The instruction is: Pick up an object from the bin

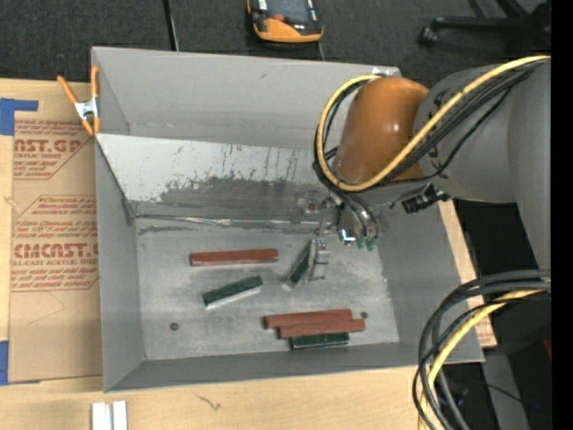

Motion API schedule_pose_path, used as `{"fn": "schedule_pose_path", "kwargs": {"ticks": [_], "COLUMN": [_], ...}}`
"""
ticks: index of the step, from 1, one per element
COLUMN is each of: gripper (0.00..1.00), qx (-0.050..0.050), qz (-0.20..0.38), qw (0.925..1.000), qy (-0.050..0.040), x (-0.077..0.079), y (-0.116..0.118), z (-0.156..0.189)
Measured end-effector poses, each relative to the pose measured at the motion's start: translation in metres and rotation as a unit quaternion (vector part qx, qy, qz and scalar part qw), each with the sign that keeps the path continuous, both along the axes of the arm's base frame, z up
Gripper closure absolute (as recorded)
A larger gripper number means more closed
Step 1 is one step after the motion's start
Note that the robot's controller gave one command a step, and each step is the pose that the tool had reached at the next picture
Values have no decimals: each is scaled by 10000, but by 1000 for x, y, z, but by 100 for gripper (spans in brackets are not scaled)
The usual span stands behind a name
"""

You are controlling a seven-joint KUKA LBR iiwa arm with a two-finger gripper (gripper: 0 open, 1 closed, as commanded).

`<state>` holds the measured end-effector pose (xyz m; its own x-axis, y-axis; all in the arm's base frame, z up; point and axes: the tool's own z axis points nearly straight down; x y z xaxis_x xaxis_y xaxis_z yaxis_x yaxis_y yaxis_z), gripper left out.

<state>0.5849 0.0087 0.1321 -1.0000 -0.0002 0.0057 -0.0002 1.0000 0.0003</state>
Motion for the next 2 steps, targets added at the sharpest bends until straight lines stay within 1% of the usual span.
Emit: {"fn": "schedule_pose_path", "kwargs": {"ticks": [1,2], "gripper": [0,0], "qx": [1,1], "qz": [0,1505], "qw": [10000,9886], "qy": [-38,-63], "x": [2,-3], "y": [0,-10], "z": [5,-45]}}
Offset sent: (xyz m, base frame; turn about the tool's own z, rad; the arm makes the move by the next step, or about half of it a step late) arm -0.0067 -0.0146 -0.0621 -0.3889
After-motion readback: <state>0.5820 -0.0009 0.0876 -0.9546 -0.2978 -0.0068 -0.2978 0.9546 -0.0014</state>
